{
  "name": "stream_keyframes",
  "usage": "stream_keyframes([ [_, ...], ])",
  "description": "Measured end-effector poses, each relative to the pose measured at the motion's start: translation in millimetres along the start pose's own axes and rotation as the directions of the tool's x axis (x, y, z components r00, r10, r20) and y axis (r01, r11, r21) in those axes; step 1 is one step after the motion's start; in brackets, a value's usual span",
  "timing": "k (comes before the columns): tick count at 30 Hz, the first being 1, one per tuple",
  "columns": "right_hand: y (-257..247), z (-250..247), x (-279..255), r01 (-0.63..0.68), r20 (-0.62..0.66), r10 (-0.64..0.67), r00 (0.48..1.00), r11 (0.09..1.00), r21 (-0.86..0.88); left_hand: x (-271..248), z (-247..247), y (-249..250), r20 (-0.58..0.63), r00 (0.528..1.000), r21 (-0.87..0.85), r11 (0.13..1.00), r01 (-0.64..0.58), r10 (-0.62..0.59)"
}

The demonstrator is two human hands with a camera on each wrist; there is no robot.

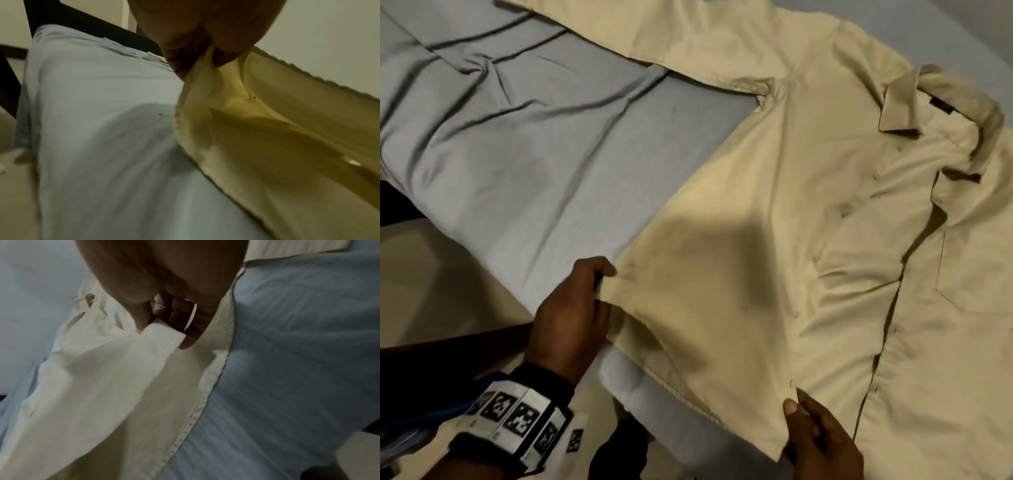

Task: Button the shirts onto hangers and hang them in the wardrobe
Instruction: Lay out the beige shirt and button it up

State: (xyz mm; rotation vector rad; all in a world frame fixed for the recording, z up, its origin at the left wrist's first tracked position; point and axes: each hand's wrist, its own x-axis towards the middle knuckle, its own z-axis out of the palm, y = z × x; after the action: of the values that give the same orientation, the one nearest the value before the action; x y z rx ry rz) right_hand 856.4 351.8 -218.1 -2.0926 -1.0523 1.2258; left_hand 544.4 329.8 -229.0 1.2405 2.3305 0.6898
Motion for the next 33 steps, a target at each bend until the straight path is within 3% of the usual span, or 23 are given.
stream_keyframes([
  [4,11,7,-11,0.115,-0.021,-0.115,0.993,0.993,-0.021,-2,-22,-26,0.091,0.958,0.135,0.949,-0.284,0.274],
  [6,21,15,-17,0.127,-0.022,-0.126,0.992,0.991,0.034,-1,-27,-42,0.157,0.945,0.159,0.937,-0.312,0.288],
  [7,27,19,-19,0.123,0.029,-0.124,0.992,0.992,0.017,1,-27,-48,0.162,0.962,0.11,0.965,-0.24,0.221],
  [9,40,26,-19,0.077,0.118,-0.072,0.99,0.996,-0.035,4,-24,-56,0.158,0.987,-0.05,0.998,0.033,-0.025],
  [12,36,35,-17,-0.117,0.276,0.118,0.954,0.993,-0.021,20,-19,-66,0.169,0.935,-0.208,0.916,0.344,-0.313],
  [14,32,42,-14,-0.185,0.263,0.21,0.942,0.976,-0.117,30,-23,-67,0.217,0.876,-0.273,0.835,0.477,-0.43],
  [16,26,46,-13,-0.204,0.206,0.249,0.946,0.954,-0.217,37,-27,-62,0.152,0.896,-0.227,0.867,0.443,-0.417],
  [19,21,48,-15,-0.179,0.189,0.261,0.946,0.914,-0.365,42,-24,-41,-0.014,0.977,-0.022,0.977,0.211,-0.211],
  [21,18,53,-16,-0.181,0.202,0.296,0.933,0.875,-0.448,46,-15,-30,0.065,0.987,0.129,0.982,0.139,-0.148],
  [23,17,59,-16,-0.14,0.21,0.297,0.932,0.826,-0.546,47,-3,-31,0.196,0.967,0.321,0.942,0.097,-0.166],
  [25,16,67,-18,-0.12,0.197,0.293,0.936,0.788,-0.604,48,-2,-34,0.199,0.966,0.391,0.918,0.073,-0.162],
  [30,19,78,-28,-0.13,0.143,0.253,0.957,0.814,-0.567,48,-9,-44,0.238,0.962,0.383,0.923,0.032,-0.132],
  [31,18,80,-30,-0.132,0.153,0.248,0.956,0.836,-0.533,47,-11,-46,0.24,0.956,0.311,0.946,0.088,-0.168],
  [33,15,83,-34,-0.15,0.16,0.262,0.952,0.851,-0.503,50,-22,-55,0.208,0.922,0.089,0.945,0.315,-0.327],
])
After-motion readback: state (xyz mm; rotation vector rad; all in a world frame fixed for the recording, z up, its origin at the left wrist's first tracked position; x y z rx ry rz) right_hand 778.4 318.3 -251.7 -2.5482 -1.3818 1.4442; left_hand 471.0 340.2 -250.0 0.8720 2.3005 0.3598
